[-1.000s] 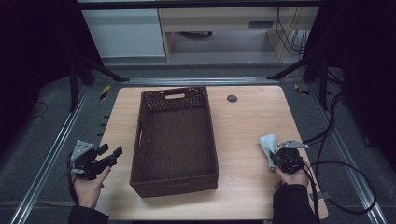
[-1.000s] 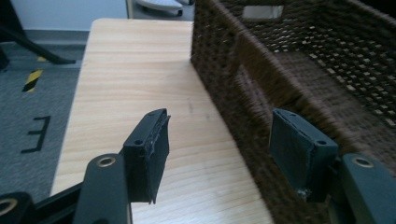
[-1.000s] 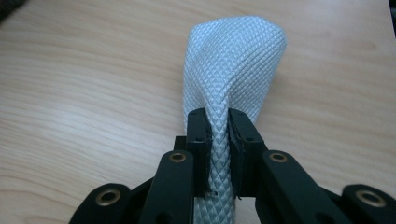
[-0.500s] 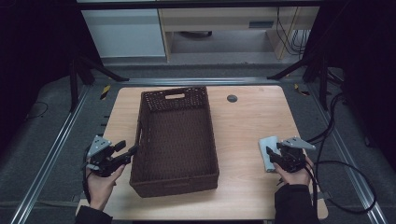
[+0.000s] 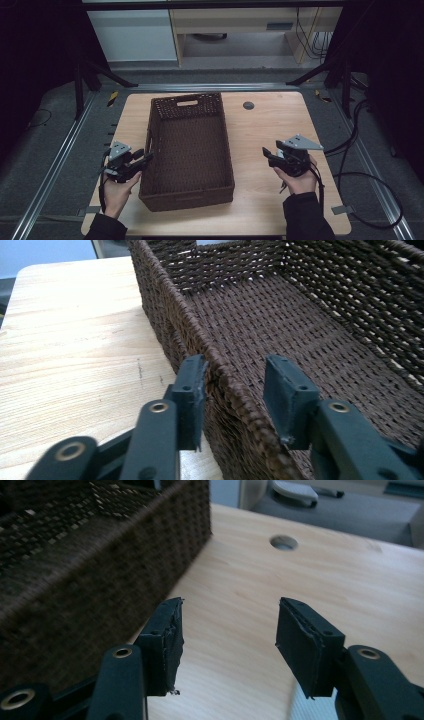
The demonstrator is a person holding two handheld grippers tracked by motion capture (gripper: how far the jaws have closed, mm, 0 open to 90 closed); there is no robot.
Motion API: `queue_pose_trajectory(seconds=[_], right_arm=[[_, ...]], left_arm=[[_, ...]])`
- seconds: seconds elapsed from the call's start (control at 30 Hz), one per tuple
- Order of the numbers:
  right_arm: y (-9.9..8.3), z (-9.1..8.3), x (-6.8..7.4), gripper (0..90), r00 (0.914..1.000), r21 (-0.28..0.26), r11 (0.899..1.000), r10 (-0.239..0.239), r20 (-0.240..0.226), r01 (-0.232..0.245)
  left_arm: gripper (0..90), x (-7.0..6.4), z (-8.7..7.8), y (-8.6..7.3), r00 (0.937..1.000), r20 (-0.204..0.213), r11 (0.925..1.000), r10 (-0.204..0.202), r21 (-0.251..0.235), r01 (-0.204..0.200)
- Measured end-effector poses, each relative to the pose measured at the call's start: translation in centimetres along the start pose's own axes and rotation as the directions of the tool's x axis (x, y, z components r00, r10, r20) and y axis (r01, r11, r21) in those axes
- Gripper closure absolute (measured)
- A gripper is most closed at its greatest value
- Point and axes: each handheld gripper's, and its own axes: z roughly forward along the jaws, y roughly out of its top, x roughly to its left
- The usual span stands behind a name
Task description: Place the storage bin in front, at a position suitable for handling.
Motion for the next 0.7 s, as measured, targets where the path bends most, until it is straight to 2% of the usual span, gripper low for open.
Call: queue_pose_trajectory(seconds=[0.17,0.33,0.43,0.7], right_arm=[[1.8,1.1,2.1,45.3,0.9976,-0.029,0.999,-0.020,-0.066,0.018],[3.0,2.7,4.2,45.4,0.9919,-0.035,0.999,-0.028,-0.124,0.024],[3.3,3.8,5.3,45.6,0.9886,-0.030,0.999,-0.043,-0.144,0.039],[2.7,6.3,6.4,50.0,0.9867,0.027,0.998,-0.052,-0.154,0.057]], left_arm=[[65.3,0.1,0.2,0.1,1.0000,-0.004,1.0000,0.002,0.003,-0.002],[66.3,0.0,0.5,0.3,0.9998,-0.017,1.0000,0.007,0.003,-0.007],[67.5,0.0,0.8,0.5,0.9994,-0.032,0.9999,0.012,0.006,-0.012],[68.9,-0.1,1.7,0.8,0.9995,-0.031,1.0000,-0.002,0.000,0.002]])
